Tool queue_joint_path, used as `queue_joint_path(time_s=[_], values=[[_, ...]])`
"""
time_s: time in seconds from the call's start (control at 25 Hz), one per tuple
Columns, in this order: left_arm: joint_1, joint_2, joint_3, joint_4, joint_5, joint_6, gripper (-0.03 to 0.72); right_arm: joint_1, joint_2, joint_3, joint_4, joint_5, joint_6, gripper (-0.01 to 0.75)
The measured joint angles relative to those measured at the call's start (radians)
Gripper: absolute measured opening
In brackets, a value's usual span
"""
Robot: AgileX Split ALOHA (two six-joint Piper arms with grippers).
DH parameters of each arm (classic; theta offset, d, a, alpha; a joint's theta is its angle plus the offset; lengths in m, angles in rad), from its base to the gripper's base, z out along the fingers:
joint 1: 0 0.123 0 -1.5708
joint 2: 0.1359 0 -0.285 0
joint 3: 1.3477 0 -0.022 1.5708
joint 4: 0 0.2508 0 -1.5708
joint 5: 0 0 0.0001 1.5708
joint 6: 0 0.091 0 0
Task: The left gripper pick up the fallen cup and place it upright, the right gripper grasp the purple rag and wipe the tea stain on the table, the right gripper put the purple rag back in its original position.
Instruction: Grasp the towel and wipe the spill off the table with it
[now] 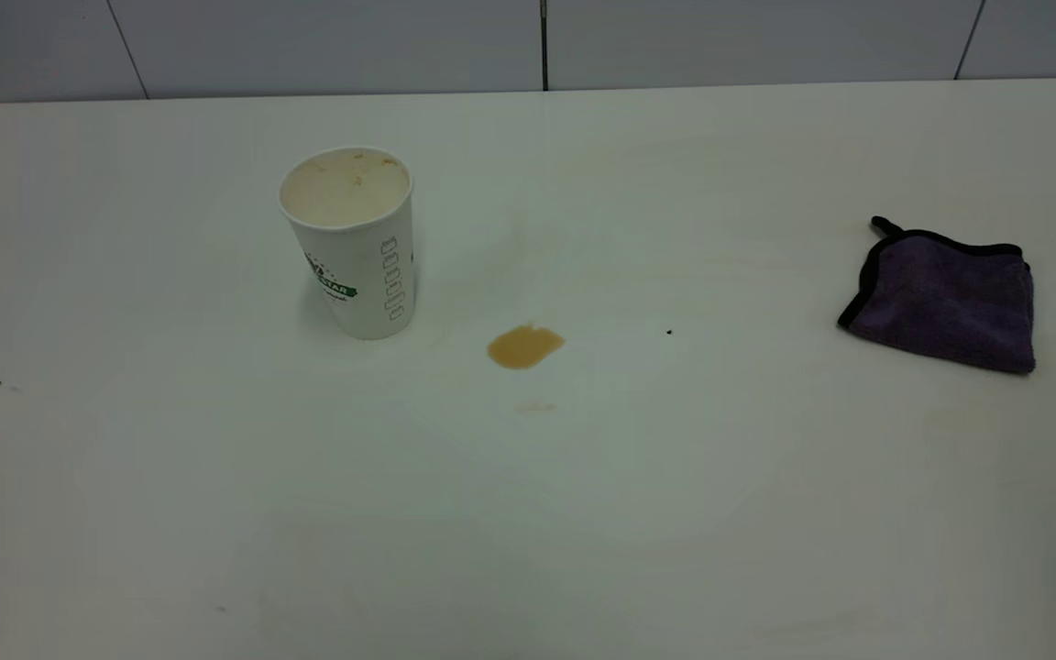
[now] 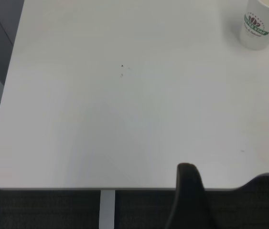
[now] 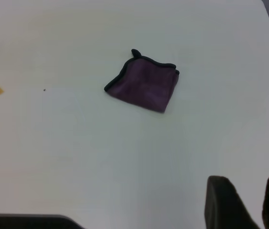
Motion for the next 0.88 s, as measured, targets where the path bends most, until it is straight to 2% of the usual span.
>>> queue_joint_path(time_s=[0.12, 0.2, 0.28, 0.44, 0.48, 0.6, 0.88], values=[[0.000, 0.000, 0.000, 0.000, 0.000, 0.000, 0.543, 0.000, 0.005, 0.000, 0.013, -0.003, 0.039, 0.251], [0.000, 0.000, 0.000, 0.000, 0.000, 0.000, 0.543, 0.000, 0.047, -0.012, 0.011, -0.023, 0.052, 0.297], [0.000, 0.000, 0.000, 0.000, 0.000, 0.000, 0.543, 0.000, 0.122, -0.038, -0.010, -0.069, 0.056, 0.393], [0.000, 0.000, 0.000, 0.000, 0.000, 0.000, 0.543, 0.000, 0.358, -0.119, -0.050, -0.205, 0.056, 0.653], [0.000, 0.000, 0.000, 0.000, 0.000, 0.000, 0.543, 0.000, 0.435, -0.142, -0.057, -0.236, 0.056, 0.686], [0.000, 0.000, 0.000, 0.000, 0.000, 0.000, 0.543, 0.000, 0.673, -0.201, -0.057, -0.324, 0.054, 0.723], [0.000, 0.000, 0.000, 0.000, 0.000, 0.000, 0.543, 0.000, 1.211, -0.320, -0.033, -0.534, 0.025, 0.728]])
